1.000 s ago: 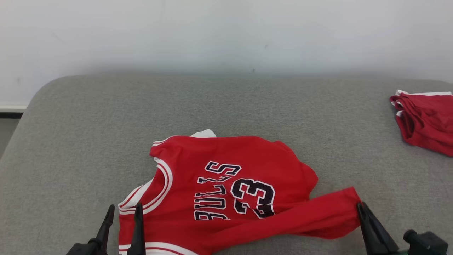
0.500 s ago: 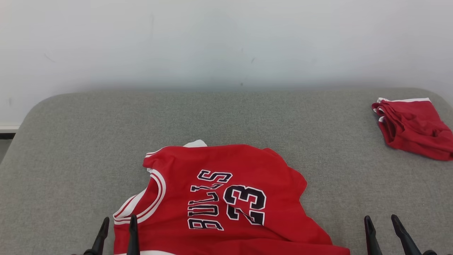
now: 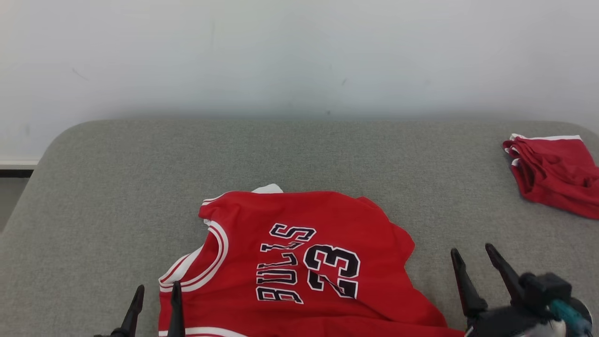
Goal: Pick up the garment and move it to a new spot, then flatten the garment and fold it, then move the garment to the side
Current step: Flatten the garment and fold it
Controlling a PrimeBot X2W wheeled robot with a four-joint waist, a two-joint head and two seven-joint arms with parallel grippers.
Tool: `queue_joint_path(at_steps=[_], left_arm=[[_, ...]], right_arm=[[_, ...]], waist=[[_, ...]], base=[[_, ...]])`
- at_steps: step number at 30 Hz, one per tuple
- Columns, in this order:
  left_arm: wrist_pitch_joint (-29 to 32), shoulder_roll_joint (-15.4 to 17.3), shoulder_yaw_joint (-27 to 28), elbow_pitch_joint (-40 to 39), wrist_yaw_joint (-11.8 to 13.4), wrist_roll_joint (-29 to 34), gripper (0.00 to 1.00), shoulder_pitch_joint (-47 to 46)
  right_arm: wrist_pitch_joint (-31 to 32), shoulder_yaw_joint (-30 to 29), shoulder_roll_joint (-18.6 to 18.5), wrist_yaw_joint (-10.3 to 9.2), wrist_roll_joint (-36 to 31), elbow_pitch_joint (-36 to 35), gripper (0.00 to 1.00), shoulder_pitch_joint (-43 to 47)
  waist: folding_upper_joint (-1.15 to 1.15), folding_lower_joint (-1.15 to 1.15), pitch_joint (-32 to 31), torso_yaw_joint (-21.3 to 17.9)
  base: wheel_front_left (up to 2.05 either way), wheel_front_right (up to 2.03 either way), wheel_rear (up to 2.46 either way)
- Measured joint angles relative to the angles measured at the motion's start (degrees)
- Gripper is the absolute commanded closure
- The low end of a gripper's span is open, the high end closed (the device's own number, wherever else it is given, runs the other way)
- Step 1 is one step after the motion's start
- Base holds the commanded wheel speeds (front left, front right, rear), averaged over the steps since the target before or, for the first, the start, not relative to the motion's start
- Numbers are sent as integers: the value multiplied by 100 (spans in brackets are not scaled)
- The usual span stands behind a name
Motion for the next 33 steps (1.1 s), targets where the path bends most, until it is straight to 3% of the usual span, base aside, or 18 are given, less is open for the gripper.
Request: queue_joint_path(at_steps=[9,25,27,33], left_arm=[[0,1,-197,18,-1,-38,0,-272],[0,0,-311,46,-1,-114,0,-471],[0,0,-297,43,-1,-115,0,-478],[0,1,-260,43,-1,-120,0,-536]], right_arm=[[441,350,-265,0,-53,1396,0,-1532],[397,845,-110,0,238,3800,0,-2397],[495,967,-78,0,325,3975,100,-2487],[88,1122,-232,0,457,4072,100,-3025]], waist=[[0,1,164,387],[0,1,553,977],[0,0,589,990],[0,1,658,926]], base=[[0,0,0],[0,0,0],[0,0,0],[0,0,0]])
